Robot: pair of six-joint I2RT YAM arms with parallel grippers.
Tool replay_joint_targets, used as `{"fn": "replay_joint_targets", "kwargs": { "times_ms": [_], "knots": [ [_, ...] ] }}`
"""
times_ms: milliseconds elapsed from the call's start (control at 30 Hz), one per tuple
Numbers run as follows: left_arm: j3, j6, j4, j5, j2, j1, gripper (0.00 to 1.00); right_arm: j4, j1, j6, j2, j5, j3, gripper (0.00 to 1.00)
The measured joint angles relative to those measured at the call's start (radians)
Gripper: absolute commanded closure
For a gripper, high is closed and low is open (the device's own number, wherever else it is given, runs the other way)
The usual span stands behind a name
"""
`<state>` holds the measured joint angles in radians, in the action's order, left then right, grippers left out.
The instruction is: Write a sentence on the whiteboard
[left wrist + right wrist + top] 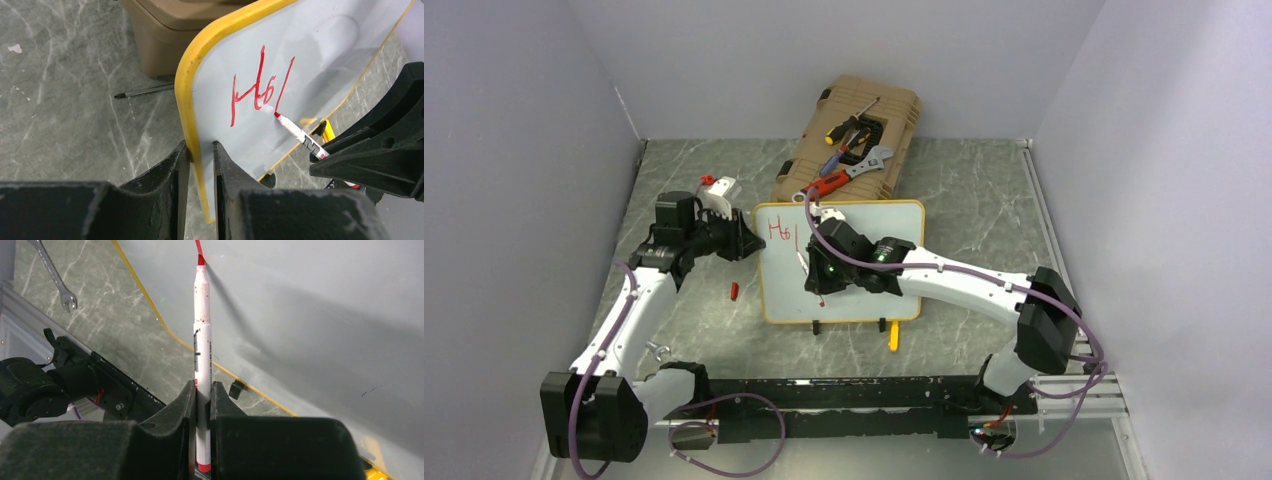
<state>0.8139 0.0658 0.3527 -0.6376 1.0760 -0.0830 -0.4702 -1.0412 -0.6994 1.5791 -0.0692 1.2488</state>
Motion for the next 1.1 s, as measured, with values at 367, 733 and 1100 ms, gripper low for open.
{"fn": "replay_joint_targets", "kwargs": {
  "times_ms": [367, 733, 1100],
  "knots": [
    [0.000, -0.002, 0.005, 0.004, -0.008, -0.004, 1.00, 0.007, -0.007, 0.024, -0.029, -0.082, 0.030, 1.00],
    [0.000, -0.002, 0.005, 0.005, -0.008, -0.005, 1.00, 0.003, -0.005, 0.046, 0.013, -0.132, 0.134, 1.00],
    [0.000, -0.002, 0.005, 0.007, -0.008, -0.006, 1.00, -0.011, -0.003, 0.036, 0.022, -0.131, 0.132, 1.00]
  ]
}}
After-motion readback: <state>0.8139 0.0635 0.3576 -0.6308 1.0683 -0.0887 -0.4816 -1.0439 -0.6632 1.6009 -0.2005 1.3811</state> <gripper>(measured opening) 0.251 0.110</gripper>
